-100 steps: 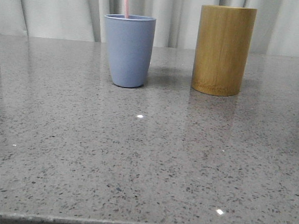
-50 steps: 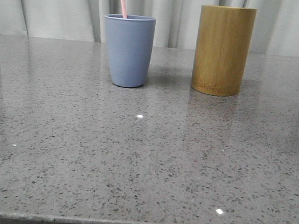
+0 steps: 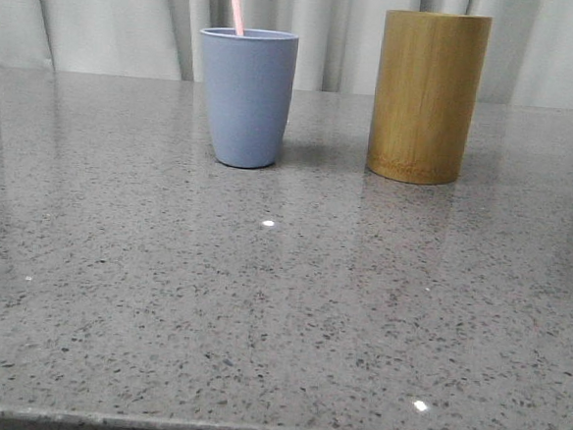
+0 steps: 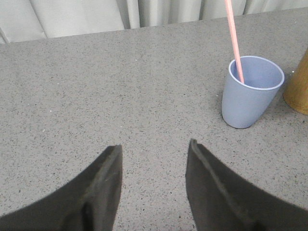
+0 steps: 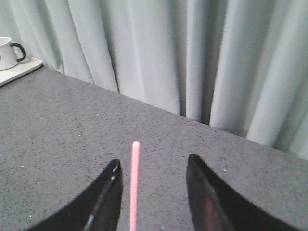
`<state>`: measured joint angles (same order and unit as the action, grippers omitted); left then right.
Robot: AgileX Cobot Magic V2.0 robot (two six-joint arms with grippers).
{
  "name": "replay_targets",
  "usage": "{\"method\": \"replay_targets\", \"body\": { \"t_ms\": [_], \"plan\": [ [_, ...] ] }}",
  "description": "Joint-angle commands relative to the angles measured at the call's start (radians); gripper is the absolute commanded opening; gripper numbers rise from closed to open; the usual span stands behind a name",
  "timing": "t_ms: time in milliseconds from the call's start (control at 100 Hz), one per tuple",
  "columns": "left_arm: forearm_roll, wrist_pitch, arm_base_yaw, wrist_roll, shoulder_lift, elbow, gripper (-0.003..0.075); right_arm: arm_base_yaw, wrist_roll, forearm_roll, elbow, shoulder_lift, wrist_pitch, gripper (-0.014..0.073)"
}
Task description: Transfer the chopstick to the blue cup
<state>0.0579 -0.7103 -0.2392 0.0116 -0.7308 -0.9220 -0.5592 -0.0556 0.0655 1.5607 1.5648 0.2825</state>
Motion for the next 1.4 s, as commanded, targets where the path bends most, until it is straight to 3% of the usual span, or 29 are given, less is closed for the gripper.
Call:
{"method": "replay_targets", "body": {
  "t_ms": [0,580,1079,1179,1389],
  "plan": [
    [-0.002,0.081,0.002,0.013,0.006,-0.024,0.0314,0.037,0.0,-0.002,-0.049,-0.116,-0.066,0.034],
    [-0.046,0.166,0.002,0.032,0.069,0.086,0.0314,0.253,0.0,-0.003,-0.538,-0.53,-0.145,0.0339],
    [-0.058,0.271,0.002,0.056,0.17,0.248,0.031,0.282,0.0,-0.003,-0.887,-0.91,-0.171,0.0337],
    [-0.058,0.278,0.002,0.056,0.206,0.278,0.0266,0.282,0.0,-0.003,-0.951,-0.987,-0.171,0.0285],
    [-0.058,0.28,0.002,0.056,0.298,0.349,0.0117,0.282,0.0,-0.003,-1.063,-1.136,-0.17,0.0057]
  ]
}}
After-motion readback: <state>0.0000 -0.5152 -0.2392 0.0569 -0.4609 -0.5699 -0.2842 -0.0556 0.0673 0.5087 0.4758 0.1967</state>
